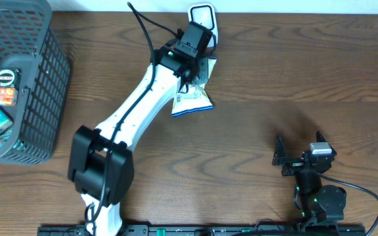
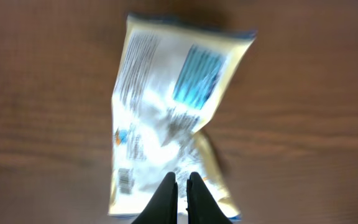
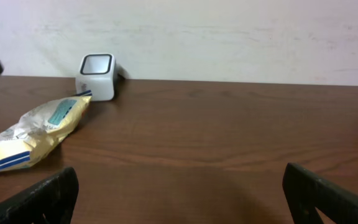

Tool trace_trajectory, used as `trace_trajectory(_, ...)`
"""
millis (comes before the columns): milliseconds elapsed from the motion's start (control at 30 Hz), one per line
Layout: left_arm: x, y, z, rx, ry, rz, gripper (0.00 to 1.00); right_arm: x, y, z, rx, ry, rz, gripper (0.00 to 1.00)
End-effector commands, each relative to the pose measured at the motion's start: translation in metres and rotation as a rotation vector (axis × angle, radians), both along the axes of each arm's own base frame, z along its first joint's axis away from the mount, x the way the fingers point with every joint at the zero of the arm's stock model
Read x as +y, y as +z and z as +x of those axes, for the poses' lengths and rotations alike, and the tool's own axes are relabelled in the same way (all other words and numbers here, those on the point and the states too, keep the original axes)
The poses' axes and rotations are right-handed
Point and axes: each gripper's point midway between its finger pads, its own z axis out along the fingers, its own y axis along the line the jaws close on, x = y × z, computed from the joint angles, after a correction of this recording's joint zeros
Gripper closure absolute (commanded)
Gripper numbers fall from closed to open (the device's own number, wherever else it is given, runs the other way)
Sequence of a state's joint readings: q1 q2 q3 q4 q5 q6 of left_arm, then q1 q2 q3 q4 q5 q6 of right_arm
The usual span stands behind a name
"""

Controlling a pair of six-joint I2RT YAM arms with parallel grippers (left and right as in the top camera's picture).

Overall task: Scan the item barcode
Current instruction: 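Carry the snack bag with the left gripper to the white scanner, then hold the snack bag under the scanner face with the left gripper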

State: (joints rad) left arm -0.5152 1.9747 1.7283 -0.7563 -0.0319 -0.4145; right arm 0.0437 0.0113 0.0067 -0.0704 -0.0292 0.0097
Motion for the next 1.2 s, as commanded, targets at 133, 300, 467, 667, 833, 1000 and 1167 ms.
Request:
trace_trajectory(133,-0.014,-0.111,-0.042,0.290,-0.074,0.061,0.92,0.002,0.000,0.000,-0.001,0.010,-0.007,0.01)
trace_trajectory(300,-0.030,-0.135,-0.059,0.383,-0.136,0.020,0.93,0.002,0.000,0.000,-0.001,0.010,-0.007,0.01)
trace_trajectory(467,-0.029,-0.087,-0.042,0.275,-0.204,0.028,0.92,0.002,0.000,0.000,-0.001,0.010,-0.007,0.01)
trace_trajectory(667,-0.026,-0.025,0.001,0.014,-0.151,0.018,0.92,0.002,0.000,0.000,-0.001,0.010,-0.007,0.01)
trace_trajectory(833,-0.016,-0.031,0.029,-0.096,-0.087,0.084,0.92,0.002,0.000,0.000,-0.001,0.010,-0.007,0.01)
trace_trajectory(1000,-0.016,-0.077,0.046,-0.093,-0.064,0.130,0.92,0.002,0.000,0.000,-0.001,0.010,-0.007,0.01)
trace_trajectory(1167,-0.024,-0.125,0.037,0.008,-0.062,0.104,0.92,0.002,0.000,0.000,-0.001,0.010,-0.007,0.01)
